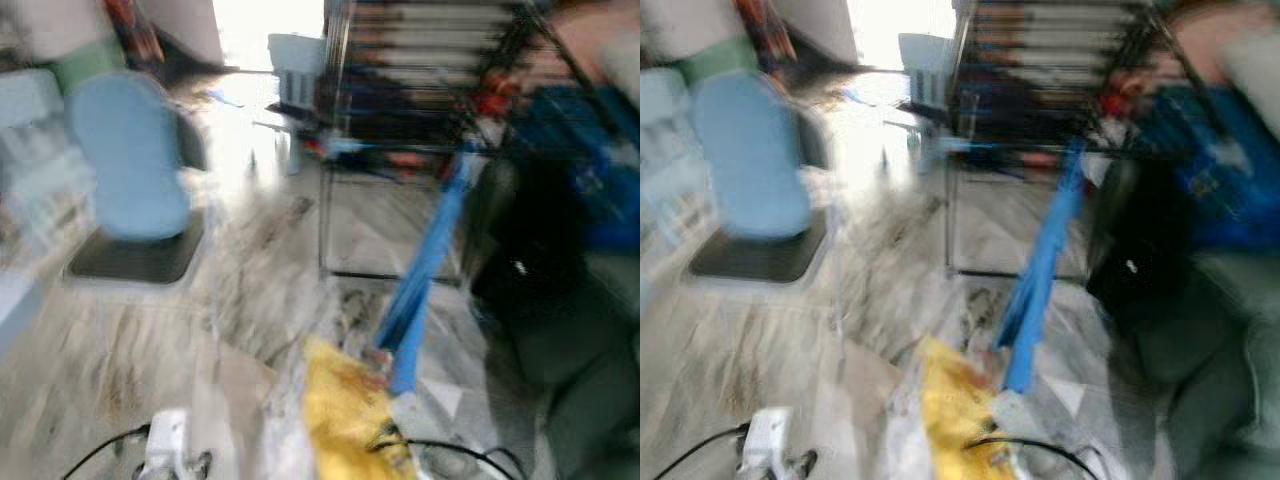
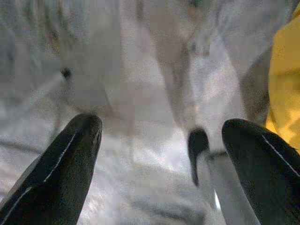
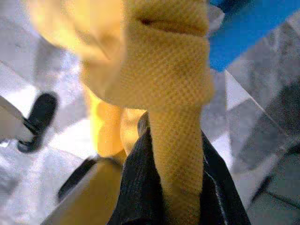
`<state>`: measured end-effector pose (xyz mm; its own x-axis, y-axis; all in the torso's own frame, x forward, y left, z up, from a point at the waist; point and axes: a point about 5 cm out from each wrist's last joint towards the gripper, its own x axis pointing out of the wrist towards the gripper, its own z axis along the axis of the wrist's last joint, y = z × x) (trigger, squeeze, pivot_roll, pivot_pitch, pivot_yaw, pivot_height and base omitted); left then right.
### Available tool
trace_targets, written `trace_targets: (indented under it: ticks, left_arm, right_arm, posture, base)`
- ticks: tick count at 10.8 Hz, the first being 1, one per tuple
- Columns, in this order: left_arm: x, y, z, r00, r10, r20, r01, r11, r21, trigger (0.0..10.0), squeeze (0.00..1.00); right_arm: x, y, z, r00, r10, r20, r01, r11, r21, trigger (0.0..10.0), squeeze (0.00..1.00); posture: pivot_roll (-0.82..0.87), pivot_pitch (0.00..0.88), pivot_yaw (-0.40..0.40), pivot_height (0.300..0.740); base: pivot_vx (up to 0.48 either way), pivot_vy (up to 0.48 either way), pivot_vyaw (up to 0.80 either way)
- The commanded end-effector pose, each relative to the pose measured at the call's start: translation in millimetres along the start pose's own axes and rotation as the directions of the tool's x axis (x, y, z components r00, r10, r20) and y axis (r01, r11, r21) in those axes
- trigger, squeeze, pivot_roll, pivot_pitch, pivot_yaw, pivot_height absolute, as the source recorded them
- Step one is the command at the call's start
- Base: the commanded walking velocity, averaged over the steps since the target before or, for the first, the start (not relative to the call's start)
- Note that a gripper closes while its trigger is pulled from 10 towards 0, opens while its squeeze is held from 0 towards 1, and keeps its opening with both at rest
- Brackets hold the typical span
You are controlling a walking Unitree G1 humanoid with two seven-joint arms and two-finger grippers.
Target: Hang hanger
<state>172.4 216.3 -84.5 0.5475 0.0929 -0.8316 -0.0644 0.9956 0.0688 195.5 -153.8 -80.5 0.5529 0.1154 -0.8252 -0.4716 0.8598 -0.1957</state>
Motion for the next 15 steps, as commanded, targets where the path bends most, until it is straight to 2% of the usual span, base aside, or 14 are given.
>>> trace_targets:
  ticks: [1, 7, 9, 10, 11, 12, 14, 15]
  left_arm:
    - [0.9, -6.3, 2, 1.000, -0.016, 0.002, 0.016, 1.000, 0.013, 10.0, 0.00]
    - [1.8, -7.6, 5, 1.000, -0.019, -0.011, 0.019, 0.998, 0.061, 10.0, 0.00]
    - [2.2, -10.3, 6, 1.000, -0.025, -0.009, 0.026, 0.998, 0.065, 10.0, 0.00]
    - [2.6, -14.2, 8, 0.999, -0.033, -0.005, 0.034, 0.997, 0.066, 10.0, 0.00]
    - [2.7, -14.8, 8, 1.000, -0.031, -0.005, 0.031, 0.997, 0.069, 10.0, 0.00]
    - [2.4, -14.4, 7, 0.999, -0.044, 0.003, 0.044, 0.997, 0.059, 10.0, 0.00]
    - [2.1, -13.2, 6, 0.999, -0.043, 0.001, 0.043, 0.998, 0.051, 10.0, 0.00]
    - [2.1, -13.1, 6, 0.999, -0.044, 0.002, 0.044, 0.998, 0.050, 10.0, 0.00]
  right_arm:
    - [-1.3, -12.0, -1, 0.999, -0.040, 0.006, 0.040, 0.999, -0.009, 10.0, 0.00]
    - [-2.4, -14.6, -7, 0.998, -0.060, -0.020, 0.060, 0.998, 0.013, 10.0, 0.00]
    - [-2.4, -16.3, -7, 0.997, -0.074, -0.025, 0.075, 0.996, 0.051, 10.0, 0.00]
    - [-2.7, -23.1, -6, 0.992, -0.123, -0.035, 0.127, 0.982, 0.142, 10.0, 0.00]
    - [-2.9, -26.7, -5, 0.988, -0.151, -0.041, 0.156, 0.970, 0.187, 10.0, 0.00]
    - [-4.9, -42.8, -3, 0.964, -0.257, -0.061, 0.262, 0.907, 0.328, 10.0, 0.00]
    - [-8.4, -56.0, -6, 0.940, -0.333, -0.074, 0.334, 0.851, 0.406, 10.0, 0.00]
    - [-9.6, -59.8, -6, 0.931, -0.357, -0.075, 0.354, 0.836, 0.419, 10.0, 0.00]
  posture:
    - [-0.11, 0.000, 0.049, 0.740]
    - [-0.14, 0.000, 0.075, 0.740]
    - [-0.14, 0.000, 0.076, 0.740]
    - [-0.15, 0.000, 0.075, 0.740]
    - [-0.15, 0.000, 0.076, 0.740]
    - [-0.16, 0.000, 0.078, 0.740]
    - [-0.17, 0.000, 0.084, 0.740]
    - [-0.17, 0.000, 0.090, 0.740]
  base:
    - [0.322, 0.356, 0.00]
    - [0.322, 0.356, 0.00]
    - [0.322, 0.354, 0.00]
    - [0.000, 0.000, 0.00]
    - [0.000, 0.000, 0.00]
    - [0.000, 0.000, 0.00]
    - [0.000, 0.000, 0.00]
    - [0.000, 0.000, 0.00]
